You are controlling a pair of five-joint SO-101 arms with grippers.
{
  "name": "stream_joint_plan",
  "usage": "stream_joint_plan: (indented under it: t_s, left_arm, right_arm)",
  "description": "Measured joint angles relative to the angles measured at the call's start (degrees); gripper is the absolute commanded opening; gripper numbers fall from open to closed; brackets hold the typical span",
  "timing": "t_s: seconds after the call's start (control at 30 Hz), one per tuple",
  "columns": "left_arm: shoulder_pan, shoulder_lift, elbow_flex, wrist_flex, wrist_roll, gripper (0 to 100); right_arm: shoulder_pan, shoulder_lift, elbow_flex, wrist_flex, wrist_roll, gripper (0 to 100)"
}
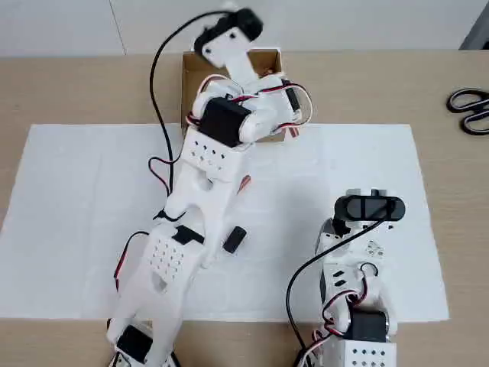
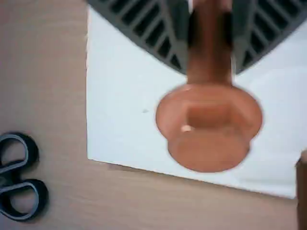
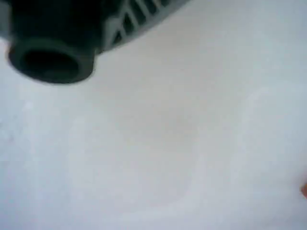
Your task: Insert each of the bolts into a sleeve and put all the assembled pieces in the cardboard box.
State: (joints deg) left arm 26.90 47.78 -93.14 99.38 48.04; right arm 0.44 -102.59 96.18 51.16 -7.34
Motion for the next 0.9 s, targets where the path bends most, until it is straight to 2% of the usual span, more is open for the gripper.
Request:
stream_joint_plan:
  t_s: [0.2,0.43,0.57,0.67,0.8,0.9]
  left_arm:
    - [1.14,-10.46,0.0,0.0,-8.97,1]
    - [8.09,-26.9,6.51,0.0,-13.8,1]
    - [12.31,-38.86,20.04,0.0,-14.68,1]
    - [14.24,-48.79,34.46,0.0,-14.95,1]
    - [14.51,-62.51,54.59,0.0,-14.95,1]
    - [12.13,-70.86,66.46,-2.55,-15.74,1]
  right_arm:
    - [-1.49,0.0,0.0,-5.27,0.0,0.5]
    - [-13.54,0.0,0.0,-10.55,0.0,0.5]
    - [-19.25,0.0,0.0,-15.56,0.0,0.5]
    - [-20.92,0.0,0.0,-20.48,2.46,0.5]
    - [-21.36,0.0,0.0,-25.58,7.12,0.5]
    - [-21.27,0.0,0.0,-28.48,9.93,0.5]
